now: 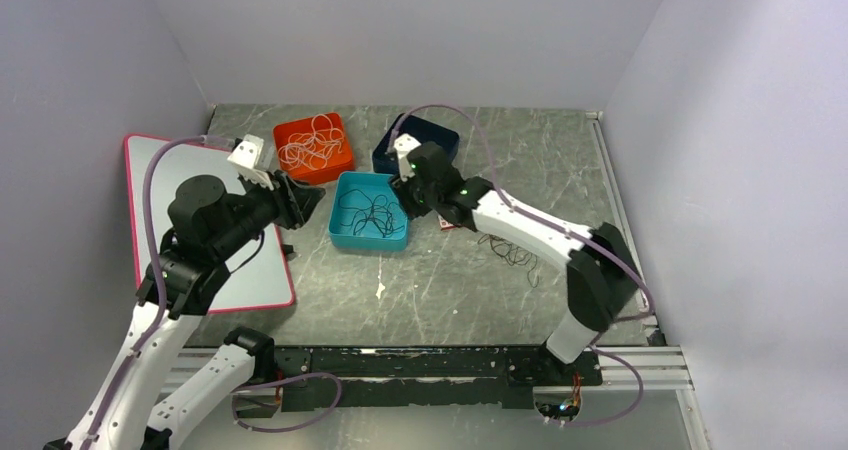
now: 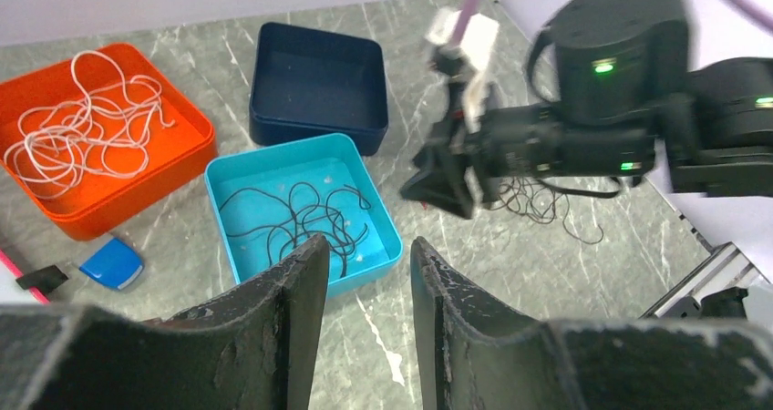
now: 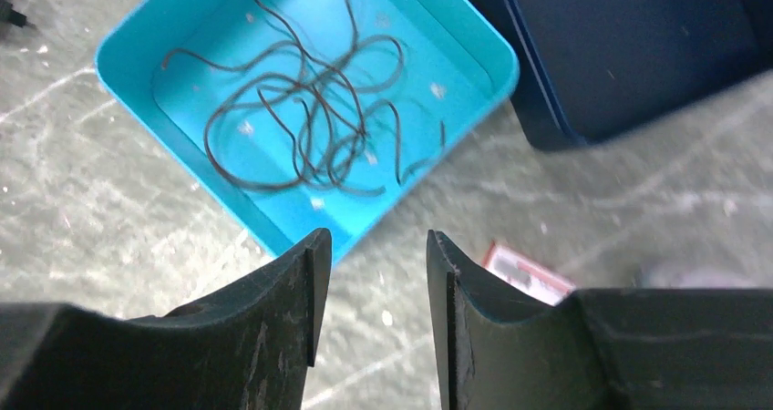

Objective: Untangle the cables

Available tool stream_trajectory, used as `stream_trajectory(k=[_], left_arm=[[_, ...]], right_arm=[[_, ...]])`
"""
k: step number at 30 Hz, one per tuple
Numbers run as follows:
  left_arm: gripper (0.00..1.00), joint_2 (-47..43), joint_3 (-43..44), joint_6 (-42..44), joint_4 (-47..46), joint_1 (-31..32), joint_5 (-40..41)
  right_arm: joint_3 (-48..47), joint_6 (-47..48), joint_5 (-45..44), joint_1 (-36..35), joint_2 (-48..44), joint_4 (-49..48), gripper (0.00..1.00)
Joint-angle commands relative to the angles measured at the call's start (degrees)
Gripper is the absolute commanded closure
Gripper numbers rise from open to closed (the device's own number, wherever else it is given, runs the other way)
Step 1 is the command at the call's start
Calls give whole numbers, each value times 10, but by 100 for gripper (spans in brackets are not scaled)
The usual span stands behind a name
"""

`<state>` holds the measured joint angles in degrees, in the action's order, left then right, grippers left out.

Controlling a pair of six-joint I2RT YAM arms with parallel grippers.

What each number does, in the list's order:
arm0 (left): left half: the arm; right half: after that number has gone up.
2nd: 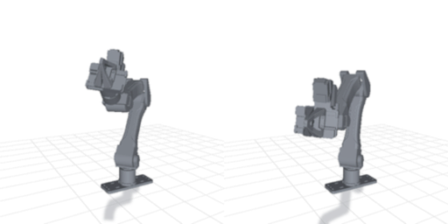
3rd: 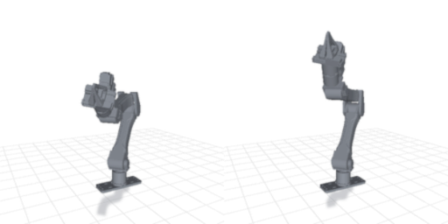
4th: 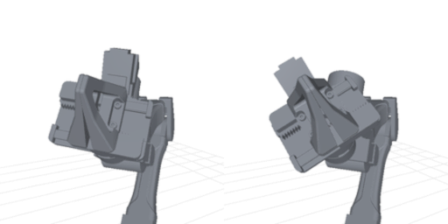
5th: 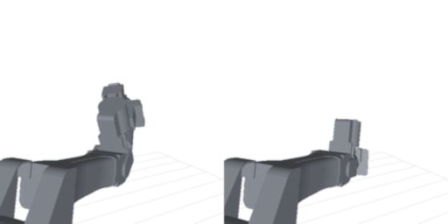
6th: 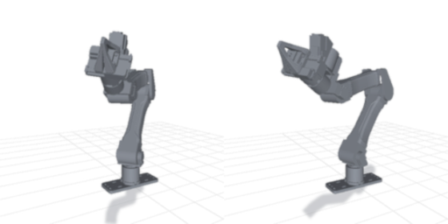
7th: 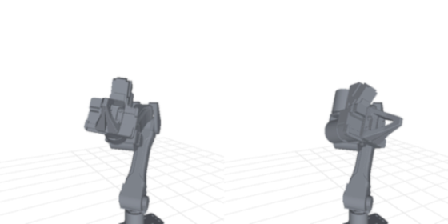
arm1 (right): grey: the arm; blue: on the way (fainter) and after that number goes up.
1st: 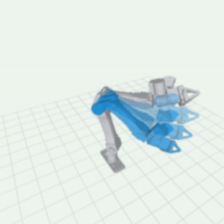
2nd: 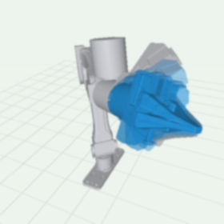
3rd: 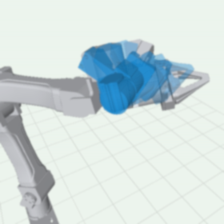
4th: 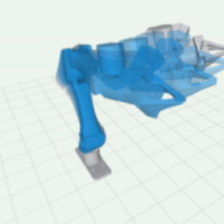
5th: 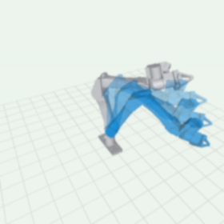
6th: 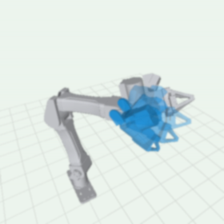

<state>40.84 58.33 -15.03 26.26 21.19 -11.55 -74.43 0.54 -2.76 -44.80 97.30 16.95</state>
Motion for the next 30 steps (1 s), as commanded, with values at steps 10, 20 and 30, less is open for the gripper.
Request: stream_trajectory(k=[10, 20, 30], left_arm=[[57, 4, -37, -18, -39, -4, -17], [57, 10, -32, -21, -41, -4, -28], [58, 17, -32, -30, -51, -4, -36]], right_arm=[[163, -186, -168, 114, -219, 150, 53], [188, -183, -162, 161, -159, 117, 53], [160, -148, -137, 199, -54, 38, 59]])
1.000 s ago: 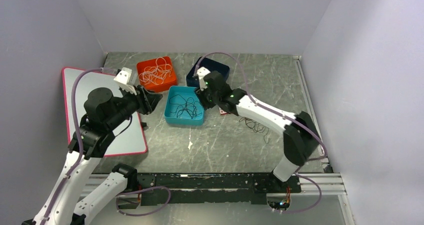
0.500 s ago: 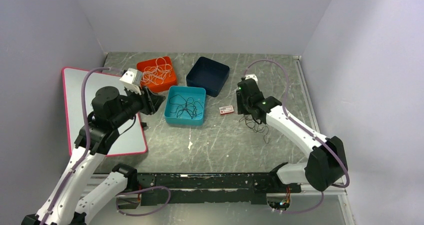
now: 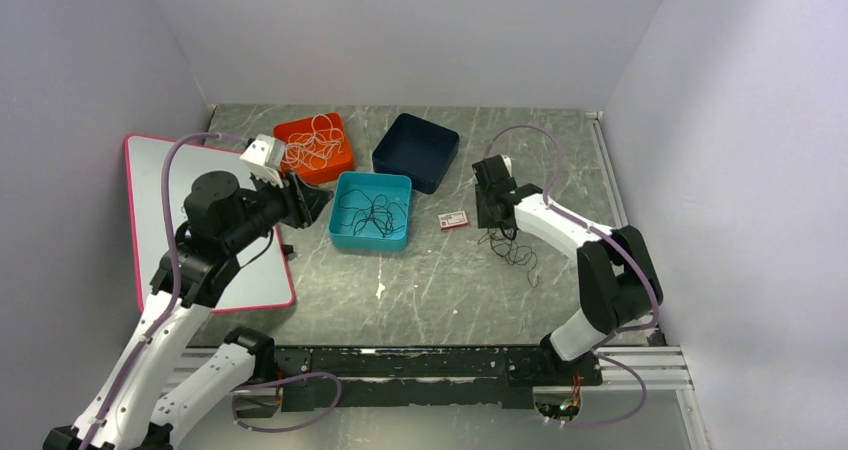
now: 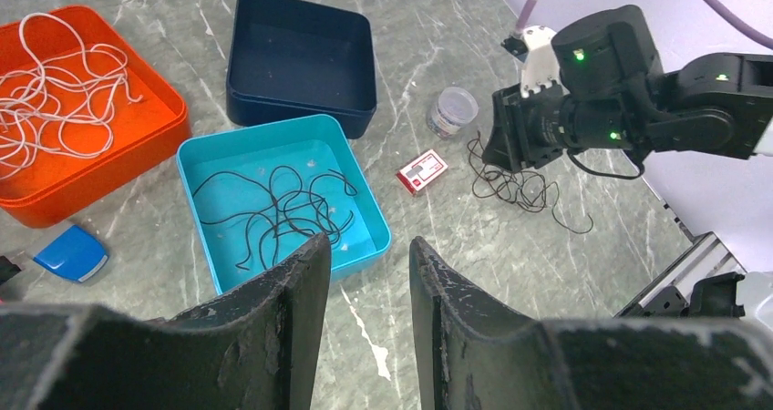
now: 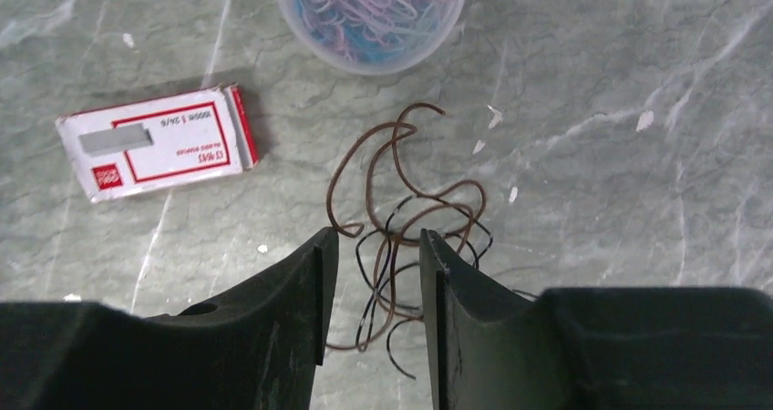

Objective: Untangle the cables

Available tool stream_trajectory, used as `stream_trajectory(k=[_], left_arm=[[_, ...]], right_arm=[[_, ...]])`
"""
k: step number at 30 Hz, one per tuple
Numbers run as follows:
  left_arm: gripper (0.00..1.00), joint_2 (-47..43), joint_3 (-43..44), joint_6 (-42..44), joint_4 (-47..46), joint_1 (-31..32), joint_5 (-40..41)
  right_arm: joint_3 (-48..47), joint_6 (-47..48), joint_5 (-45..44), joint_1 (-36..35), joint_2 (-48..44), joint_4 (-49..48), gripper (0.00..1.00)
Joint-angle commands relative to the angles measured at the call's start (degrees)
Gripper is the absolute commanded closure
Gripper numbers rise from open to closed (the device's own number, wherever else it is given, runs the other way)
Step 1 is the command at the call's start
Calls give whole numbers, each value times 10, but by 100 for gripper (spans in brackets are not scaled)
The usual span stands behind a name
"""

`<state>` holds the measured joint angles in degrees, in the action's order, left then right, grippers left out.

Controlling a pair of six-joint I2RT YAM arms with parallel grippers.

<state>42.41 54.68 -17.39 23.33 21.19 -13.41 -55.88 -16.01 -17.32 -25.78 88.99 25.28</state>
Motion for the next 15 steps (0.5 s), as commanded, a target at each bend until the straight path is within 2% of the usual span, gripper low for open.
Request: stream_trajectory(k=[1, 11, 13, 15], left_arm=[[58, 1, 7, -6, -20, -4, -15], [58, -7, 13, -1, -4, -4, -4], [58, -7, 13, -2, -4, -4, -4], [57, -8, 12, -2, -3, -4, -4]], right_arm=[[-32, 22, 12, 10, 40, -50, 60], [-55, 33, 22, 11, 96, -78, 67], [-55, 34, 18, 11, 98, -78, 70], [-55, 36, 17, 11, 96, -78, 78]])
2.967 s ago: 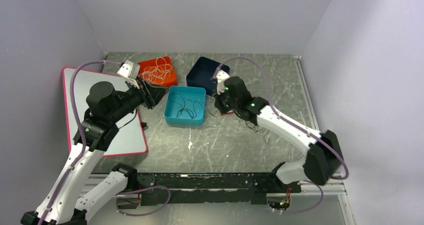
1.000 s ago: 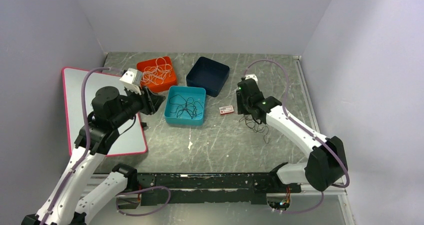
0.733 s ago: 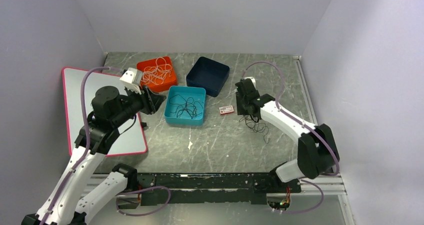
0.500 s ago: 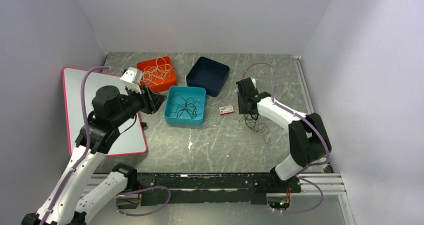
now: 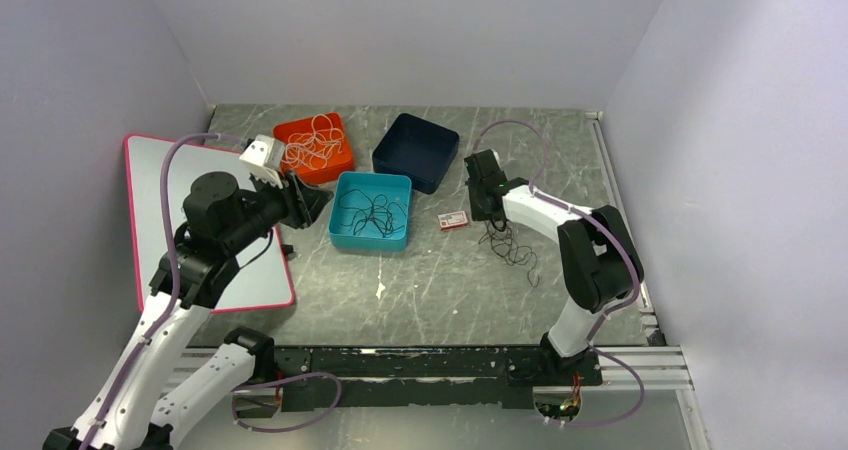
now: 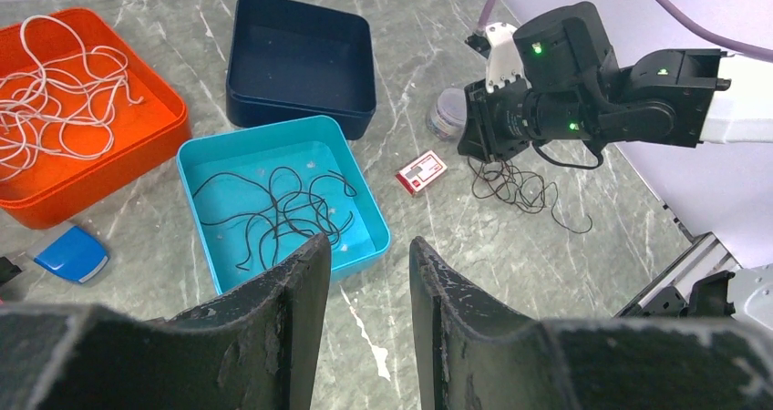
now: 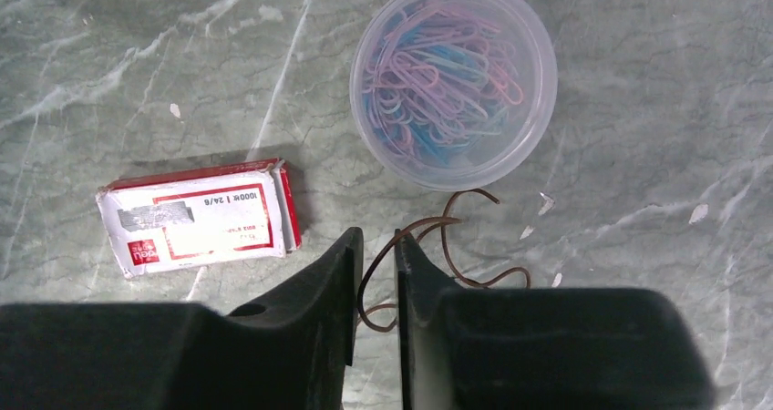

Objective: Untangle the cables

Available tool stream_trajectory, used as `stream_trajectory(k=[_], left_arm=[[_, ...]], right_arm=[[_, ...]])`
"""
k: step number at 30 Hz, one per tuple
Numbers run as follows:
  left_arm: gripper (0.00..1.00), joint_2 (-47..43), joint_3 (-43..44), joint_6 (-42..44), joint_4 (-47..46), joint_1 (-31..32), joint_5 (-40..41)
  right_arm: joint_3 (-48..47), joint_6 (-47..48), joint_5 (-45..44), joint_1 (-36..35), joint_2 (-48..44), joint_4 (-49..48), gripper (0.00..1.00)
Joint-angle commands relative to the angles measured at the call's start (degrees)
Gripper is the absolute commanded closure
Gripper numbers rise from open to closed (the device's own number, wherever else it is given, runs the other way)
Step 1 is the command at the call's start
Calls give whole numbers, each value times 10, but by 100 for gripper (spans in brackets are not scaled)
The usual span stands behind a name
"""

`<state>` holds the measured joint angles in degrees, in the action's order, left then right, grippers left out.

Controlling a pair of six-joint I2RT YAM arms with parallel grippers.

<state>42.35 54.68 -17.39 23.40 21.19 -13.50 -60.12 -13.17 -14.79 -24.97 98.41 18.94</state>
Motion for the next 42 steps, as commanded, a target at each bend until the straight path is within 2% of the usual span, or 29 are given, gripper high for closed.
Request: stream_trajectory(k=[1, 5, 9, 16, 20, 23, 31, 36, 42], left_arm=[[58, -8, 11, -2, -4, -4, -2], [58, -9, 6, -4, -6, -4, -1], [56, -9, -1, -12, -25, -4, -14], [47, 11, -23, -31, -121, -4, -74], [44, 52, -27, -94, -198, -2, -149], [42, 73, -36, -129, -266, 5, -170], [38, 140, -12, -127, -327, 108, -123], [37, 174, -12, -118, -370, 170, -90], [34, 199, -34, -98, -472, 224, -65]], right_arm=[[-11, 8, -10, 3, -2, -13, 83], [-3, 6, -10, 2, -43, -9, 99], [0, -5, 7, 3, -121, 17, 100], [-26, -15, 65, 3, -283, 88, 100], [-69, -12, 101, 3, -335, 143, 100], [-99, -8, 131, 3, -362, 170, 100], [-139, 9, 221, 3, -412, 181, 100], [-171, -10, 224, 2, -429, 171, 100], [-204, -69, 159, 2, -441, 135, 100]])
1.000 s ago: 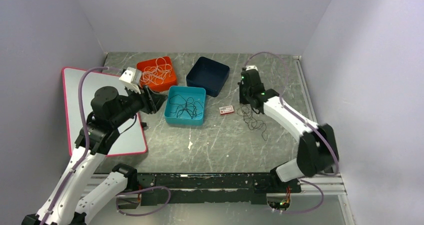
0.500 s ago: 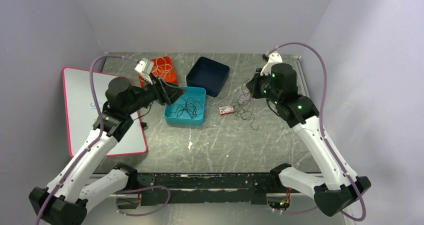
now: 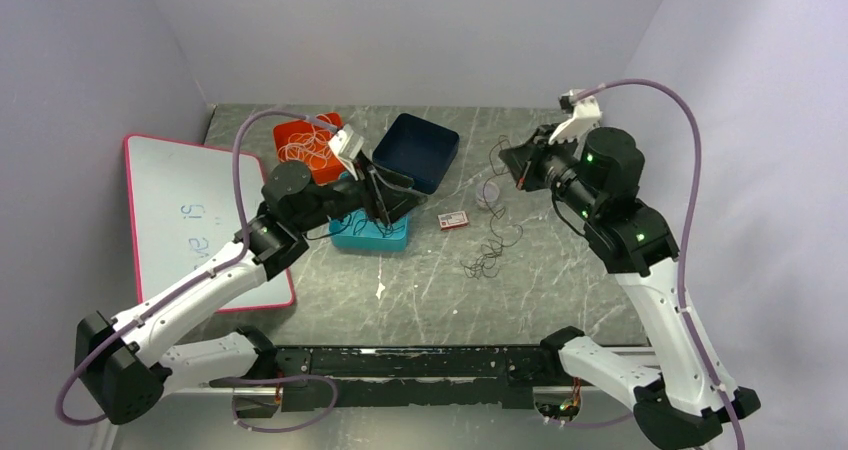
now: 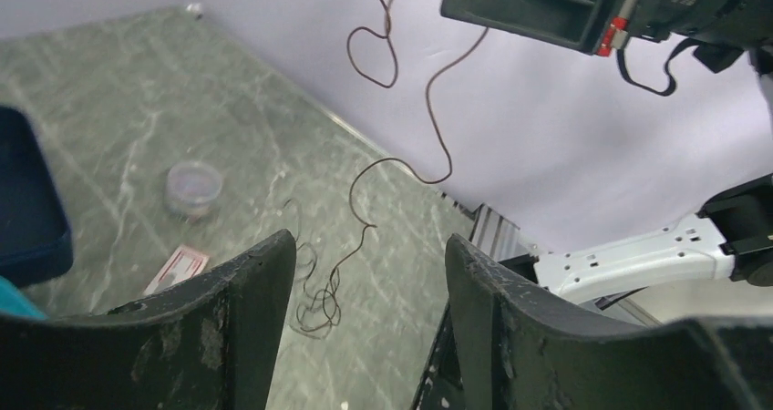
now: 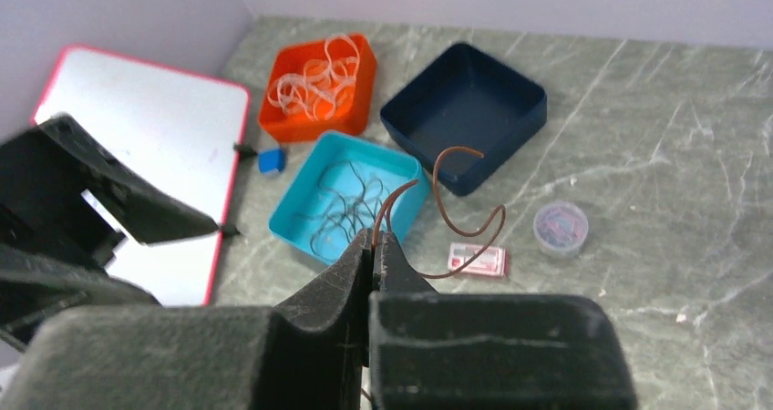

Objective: Untangle the cables

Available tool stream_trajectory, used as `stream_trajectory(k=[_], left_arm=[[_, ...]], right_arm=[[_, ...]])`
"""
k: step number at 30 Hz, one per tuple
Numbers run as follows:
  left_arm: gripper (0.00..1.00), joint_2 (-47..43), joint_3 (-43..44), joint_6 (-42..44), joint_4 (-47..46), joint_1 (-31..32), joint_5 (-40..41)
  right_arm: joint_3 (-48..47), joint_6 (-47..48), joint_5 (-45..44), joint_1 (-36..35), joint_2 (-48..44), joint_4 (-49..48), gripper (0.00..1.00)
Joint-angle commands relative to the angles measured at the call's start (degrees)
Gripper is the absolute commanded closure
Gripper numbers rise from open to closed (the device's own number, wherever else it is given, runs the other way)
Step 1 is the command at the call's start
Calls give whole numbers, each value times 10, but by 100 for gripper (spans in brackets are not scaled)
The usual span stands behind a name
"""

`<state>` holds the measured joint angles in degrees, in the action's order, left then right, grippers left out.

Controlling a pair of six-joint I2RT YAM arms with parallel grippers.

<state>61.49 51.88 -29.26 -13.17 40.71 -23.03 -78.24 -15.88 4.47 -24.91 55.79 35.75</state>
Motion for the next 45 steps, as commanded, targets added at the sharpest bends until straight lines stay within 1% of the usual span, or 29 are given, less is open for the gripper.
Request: stream_trajectory(k=[1, 7, 9, 11, 17, 24, 29, 30, 34, 36, 38, 43, 45], left_arm=[[33, 15, -8, 30, -120, 39, 37], [31, 84, -7, 75, -220, 93, 62], [31, 113, 2, 106, -237, 109, 71], [30, 141, 8, 113, -259, 120, 76], [30, 219, 12, 101, -344, 138, 76], [30, 303, 54, 107, -369, 154, 91], [30, 360, 80, 88, -402, 156, 83], [31, 373, 86, 67, -408, 160, 79], [34, 421, 116, 60, -407, 177, 71], [36, 442, 114, 58, -407, 185, 71], [39, 458, 95, 44, -422, 190, 68], [53, 473, 39, 18, -448, 197, 67], [57, 476, 15, 11, -456, 199, 71]], right_arm=[[-24, -53, -39, 2, -17, -45, 100], [-51, -88, -44, 2, -4, -87, 100], [-60, -94, -42, 2, 0, -92, 100], [-67, -103, -38, 2, 2, -97, 100], [-82, -134, -10, 2, 2, -116, 100], [-92, -147, 8, 2, 6, -122, 100], [-96, -159, 22, 2, 9, -131, 100], [-95, -162, 24, 2, 10, -133, 100], [-96, -176, 30, 2, 7, -152, 100], [-106, -179, 29, 2, 5, -163, 100], [-122, -179, 23, 2, 4, -169, 100], [-172, -173, 10, 2, 5, -185, 100], [-198, -168, 4, 2, 10, -190, 100]])
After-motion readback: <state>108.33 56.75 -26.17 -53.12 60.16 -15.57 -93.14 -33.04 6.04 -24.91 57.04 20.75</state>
